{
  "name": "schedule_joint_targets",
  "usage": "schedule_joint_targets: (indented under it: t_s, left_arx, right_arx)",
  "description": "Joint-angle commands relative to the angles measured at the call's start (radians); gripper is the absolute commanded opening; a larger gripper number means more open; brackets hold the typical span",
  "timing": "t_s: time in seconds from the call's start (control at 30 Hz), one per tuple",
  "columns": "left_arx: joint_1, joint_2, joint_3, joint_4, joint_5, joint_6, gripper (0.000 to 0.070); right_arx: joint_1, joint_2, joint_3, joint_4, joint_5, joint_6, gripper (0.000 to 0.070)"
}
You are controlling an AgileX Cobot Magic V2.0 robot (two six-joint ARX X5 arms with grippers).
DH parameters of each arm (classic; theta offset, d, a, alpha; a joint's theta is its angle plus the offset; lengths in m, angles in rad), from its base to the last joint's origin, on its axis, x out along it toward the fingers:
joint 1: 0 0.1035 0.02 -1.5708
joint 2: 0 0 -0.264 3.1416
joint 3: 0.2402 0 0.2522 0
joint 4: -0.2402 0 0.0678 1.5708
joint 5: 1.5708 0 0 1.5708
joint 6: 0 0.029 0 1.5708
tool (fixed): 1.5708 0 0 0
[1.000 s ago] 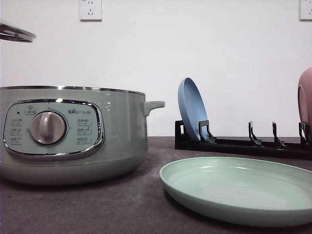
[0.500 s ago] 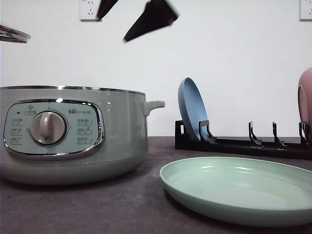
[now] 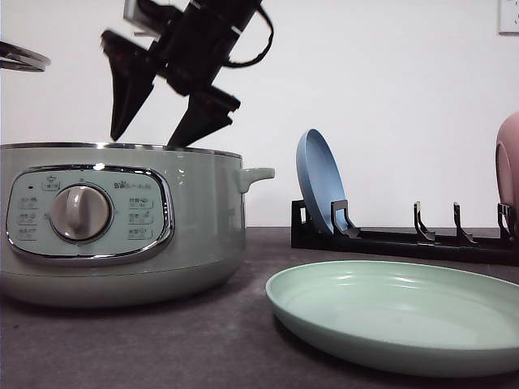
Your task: Transfer potato from steamer to green plate
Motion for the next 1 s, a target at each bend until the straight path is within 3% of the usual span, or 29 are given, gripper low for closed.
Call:
schedule_joint_targets:
  t_s: [0.0, 0.97]
  left_arx:
    - [0.003, -0.007, 0.029, 0.041, -0.003, -0.010, 0.0002]
    - [0.003, -0.007, 0.029, 0.040, -0.003, -0.014, 0.0002]
  right_arx:
    - [0.015, 0.036, 0.032, 0.014, 0.013, 0.003, 0.0485]
    - [0.047, 0.155, 0.031, -0.020, 0.084, -0.007, 0.0490]
